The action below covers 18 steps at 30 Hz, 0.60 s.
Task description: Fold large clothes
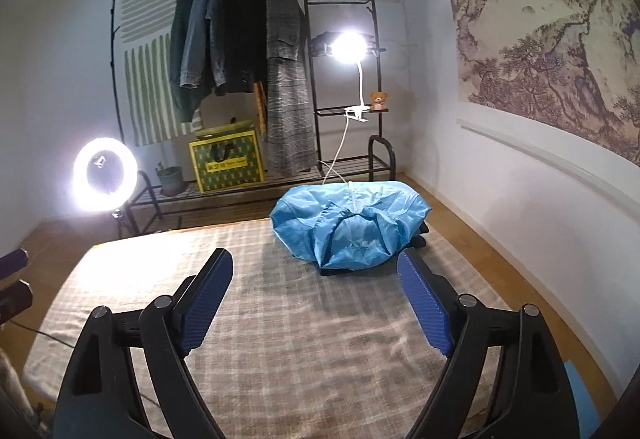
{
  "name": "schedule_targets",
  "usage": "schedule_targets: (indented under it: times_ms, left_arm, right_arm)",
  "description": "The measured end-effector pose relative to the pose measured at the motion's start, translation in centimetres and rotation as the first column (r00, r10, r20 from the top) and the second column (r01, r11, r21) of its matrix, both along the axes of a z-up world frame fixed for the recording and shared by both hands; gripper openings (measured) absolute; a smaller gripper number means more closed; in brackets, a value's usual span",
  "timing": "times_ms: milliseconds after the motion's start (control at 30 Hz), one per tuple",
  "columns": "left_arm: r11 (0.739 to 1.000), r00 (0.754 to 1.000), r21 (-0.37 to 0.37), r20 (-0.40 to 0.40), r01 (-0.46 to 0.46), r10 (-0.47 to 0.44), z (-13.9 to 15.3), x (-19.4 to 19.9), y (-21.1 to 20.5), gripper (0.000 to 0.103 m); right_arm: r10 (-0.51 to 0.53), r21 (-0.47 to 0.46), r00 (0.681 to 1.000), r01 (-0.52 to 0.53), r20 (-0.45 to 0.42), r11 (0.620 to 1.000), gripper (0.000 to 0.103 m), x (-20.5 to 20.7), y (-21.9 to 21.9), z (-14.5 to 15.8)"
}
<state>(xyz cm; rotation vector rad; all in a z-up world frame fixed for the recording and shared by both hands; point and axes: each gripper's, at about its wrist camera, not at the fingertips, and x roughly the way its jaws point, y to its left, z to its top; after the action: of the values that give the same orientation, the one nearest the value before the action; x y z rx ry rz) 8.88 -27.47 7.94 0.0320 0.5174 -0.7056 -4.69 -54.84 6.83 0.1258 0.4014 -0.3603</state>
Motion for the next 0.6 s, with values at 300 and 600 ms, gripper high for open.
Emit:
schedule_targets:
  times_ms: [300, 600]
  left_arm:
    - [0.994, 0.999, 0.099, 0.008, -0.041, 0.040, -2.9, 0.6, -0.9, 0.103]
    - [0.989, 0.999, 0.139, 0.021, -0.045, 0.043, -4.2, -0.2, -1.3, 0.103]
  right_arm:
    - [0.010, -0.035, 1.000, -0.011, -0.025, 0.999, 0.088, 1.6, 0.5, -3.0]
    - [-0.001, -0.032, 0.998, 0.000, -0.057, 1.000, 0.088, 2.1, 0.1, -4.4]
